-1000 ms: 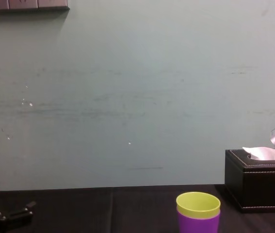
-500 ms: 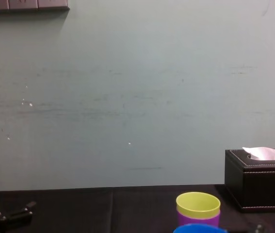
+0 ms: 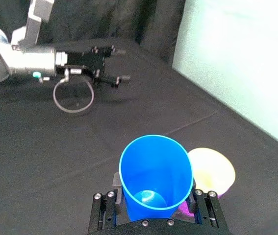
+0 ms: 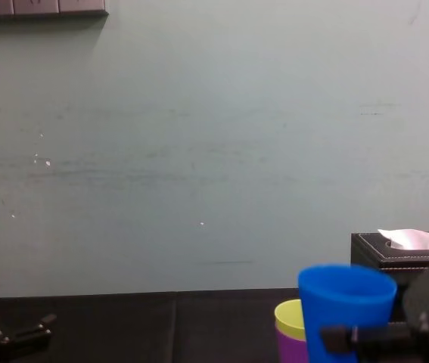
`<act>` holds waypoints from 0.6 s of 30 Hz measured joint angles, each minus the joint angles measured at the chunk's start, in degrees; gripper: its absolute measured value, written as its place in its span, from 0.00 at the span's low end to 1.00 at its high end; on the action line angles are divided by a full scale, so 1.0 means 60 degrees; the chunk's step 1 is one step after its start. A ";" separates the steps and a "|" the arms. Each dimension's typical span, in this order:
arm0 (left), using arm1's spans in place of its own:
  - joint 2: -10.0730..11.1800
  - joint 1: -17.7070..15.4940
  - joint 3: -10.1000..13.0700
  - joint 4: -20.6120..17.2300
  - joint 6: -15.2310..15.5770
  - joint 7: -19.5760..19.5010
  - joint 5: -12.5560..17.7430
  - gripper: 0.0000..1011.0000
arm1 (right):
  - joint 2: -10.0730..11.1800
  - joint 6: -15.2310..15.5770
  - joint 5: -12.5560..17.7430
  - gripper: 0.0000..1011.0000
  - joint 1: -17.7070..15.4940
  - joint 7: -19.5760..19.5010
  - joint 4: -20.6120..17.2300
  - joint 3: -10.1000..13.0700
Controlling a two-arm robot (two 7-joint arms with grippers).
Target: Stack the three plastic cups sequentially using one hand.
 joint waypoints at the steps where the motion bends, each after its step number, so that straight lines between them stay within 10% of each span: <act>1: 0.0000 0.0001 0.0000 0.0000 0.0000 0.0000 0.0000 1.00 | 0.0022 0.0004 0.0024 0.72 0.0000 -0.0012 -0.0053 0.0035; 18: 0.0000 0.0000 0.0000 0.0000 0.0000 0.0000 0.0000 1.00 | -0.0144 0.0287 0.0087 0.72 0.0901 -0.0193 0.0199 0.0067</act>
